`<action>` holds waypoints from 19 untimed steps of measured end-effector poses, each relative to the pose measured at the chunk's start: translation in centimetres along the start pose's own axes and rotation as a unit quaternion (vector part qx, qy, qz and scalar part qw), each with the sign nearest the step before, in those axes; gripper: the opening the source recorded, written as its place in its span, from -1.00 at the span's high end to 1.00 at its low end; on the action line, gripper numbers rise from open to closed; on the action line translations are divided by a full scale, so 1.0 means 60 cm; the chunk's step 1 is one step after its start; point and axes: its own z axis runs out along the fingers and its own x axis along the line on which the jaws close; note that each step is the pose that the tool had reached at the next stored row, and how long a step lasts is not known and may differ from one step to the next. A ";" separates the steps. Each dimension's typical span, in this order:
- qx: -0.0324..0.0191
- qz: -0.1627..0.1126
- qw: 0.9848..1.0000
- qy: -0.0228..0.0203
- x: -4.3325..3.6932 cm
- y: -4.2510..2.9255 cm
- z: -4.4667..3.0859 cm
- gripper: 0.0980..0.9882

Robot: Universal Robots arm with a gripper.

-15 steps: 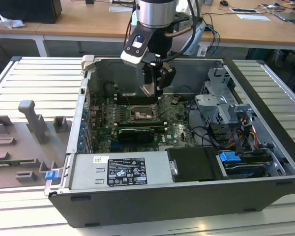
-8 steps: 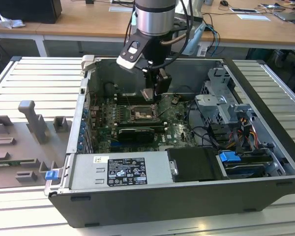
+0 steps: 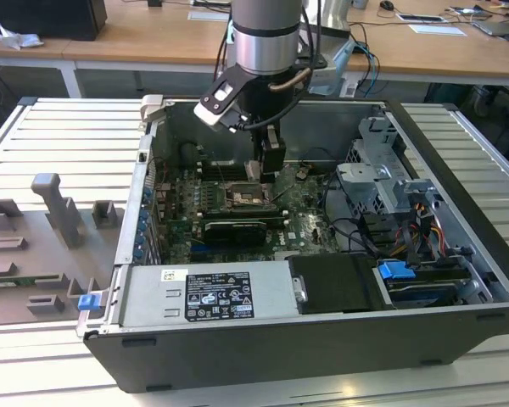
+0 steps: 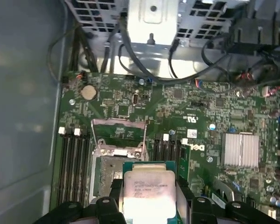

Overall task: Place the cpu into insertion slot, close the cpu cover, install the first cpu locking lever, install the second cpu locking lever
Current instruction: 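Place the cpu into insertion slot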

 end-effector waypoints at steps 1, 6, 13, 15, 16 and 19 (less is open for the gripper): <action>0.000 0.008 1.000 -0.001 0.000 0.000 0.003 0.01; 0.002 0.017 1.000 -0.001 0.002 -0.014 0.010 0.01; 0.002 0.018 1.000 -0.001 0.002 -0.017 0.019 0.01; 0.002 0.018 1.000 -0.001 0.002 -0.018 0.021 0.01; 0.002 0.018 1.000 -0.001 0.002 -0.018 0.022 0.01; 0.002 0.018 1.000 -0.001 0.002 -0.018 0.025 0.01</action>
